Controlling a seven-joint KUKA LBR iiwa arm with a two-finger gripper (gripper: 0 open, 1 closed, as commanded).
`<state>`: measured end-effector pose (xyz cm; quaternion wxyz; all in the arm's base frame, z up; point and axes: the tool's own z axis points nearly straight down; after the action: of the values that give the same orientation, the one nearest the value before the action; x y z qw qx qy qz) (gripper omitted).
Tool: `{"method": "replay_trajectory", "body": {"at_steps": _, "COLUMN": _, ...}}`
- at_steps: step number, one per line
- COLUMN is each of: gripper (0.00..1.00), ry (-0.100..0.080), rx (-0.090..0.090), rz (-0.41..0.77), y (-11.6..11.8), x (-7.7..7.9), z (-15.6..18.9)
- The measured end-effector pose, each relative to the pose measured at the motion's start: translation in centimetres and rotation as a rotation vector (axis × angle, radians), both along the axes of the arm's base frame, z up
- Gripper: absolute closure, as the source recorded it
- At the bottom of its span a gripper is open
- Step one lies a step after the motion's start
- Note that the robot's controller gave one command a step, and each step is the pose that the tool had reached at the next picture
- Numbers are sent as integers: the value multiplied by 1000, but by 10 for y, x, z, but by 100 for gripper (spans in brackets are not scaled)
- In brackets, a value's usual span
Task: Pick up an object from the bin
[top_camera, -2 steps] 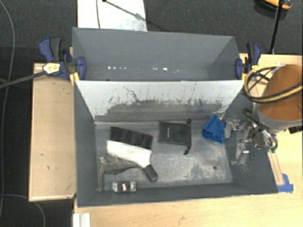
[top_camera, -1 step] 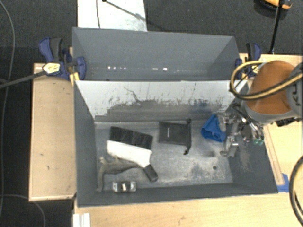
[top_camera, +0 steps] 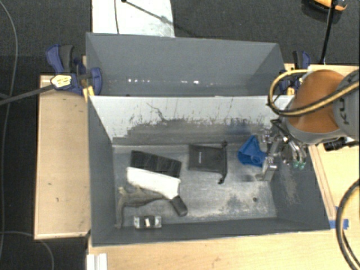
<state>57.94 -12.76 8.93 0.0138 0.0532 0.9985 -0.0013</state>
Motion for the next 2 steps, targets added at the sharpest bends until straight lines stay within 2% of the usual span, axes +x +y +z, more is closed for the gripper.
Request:
{"method": "replay_trajectory", "body": {"at_steps": 1, "gripper": 100, "ry": -22, "rx": -14, "rz": 70, "y": 18, "x": 19, "z": -7}}
{"method": "replay_trajectory", "body": {"at_steps": 2, "gripper": 100, "ry": -22, "rx": -14, "rz": 71, "y": 18, "x": 19, "z": -7}}
